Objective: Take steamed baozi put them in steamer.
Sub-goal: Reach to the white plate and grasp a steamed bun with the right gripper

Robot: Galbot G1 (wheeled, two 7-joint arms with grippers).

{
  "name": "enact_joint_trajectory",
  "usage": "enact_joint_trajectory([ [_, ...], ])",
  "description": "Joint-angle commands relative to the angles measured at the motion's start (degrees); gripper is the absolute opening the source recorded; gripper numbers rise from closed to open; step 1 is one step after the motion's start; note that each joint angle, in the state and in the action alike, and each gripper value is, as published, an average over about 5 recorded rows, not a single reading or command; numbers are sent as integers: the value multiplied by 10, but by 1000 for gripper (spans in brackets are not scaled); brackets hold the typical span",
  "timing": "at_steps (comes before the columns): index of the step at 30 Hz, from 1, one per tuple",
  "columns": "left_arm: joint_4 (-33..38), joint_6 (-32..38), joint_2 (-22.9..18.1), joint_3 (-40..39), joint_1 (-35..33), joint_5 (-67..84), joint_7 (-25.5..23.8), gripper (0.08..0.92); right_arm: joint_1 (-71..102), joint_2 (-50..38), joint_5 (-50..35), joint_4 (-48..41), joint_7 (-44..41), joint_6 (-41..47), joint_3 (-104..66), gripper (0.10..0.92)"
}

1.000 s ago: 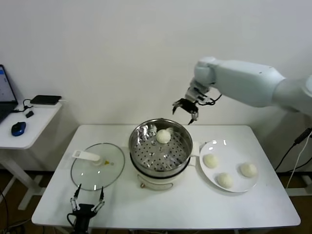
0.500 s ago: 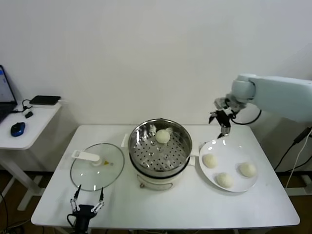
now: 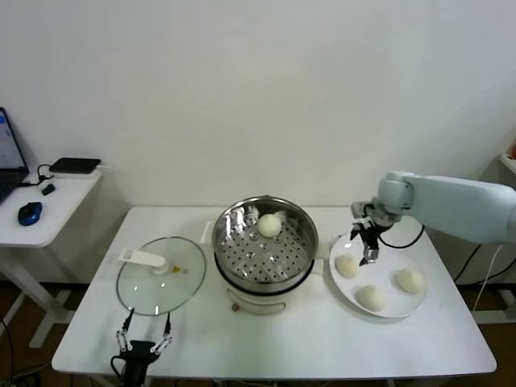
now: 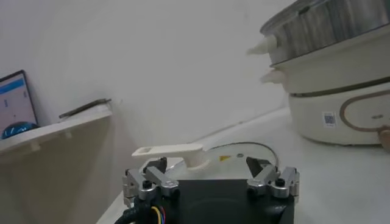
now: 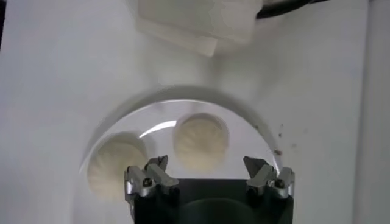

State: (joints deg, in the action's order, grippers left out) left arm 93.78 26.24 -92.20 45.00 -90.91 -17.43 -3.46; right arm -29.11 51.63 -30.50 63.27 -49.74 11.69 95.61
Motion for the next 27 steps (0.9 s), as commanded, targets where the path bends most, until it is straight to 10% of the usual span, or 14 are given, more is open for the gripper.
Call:
enact_joint_trajectory([
  [1,-3,1,-20,1,0,-1,1,823,66,-4,22,-21,10,22,-47,823],
  [19,-5,2,-19,1,4,-4,2,823,89,19,49,-65,13,18,-77,813],
  [27,-3,1,-20,1,4,-5,3,823,88,21,50,-71,9,17,-83,686],
])
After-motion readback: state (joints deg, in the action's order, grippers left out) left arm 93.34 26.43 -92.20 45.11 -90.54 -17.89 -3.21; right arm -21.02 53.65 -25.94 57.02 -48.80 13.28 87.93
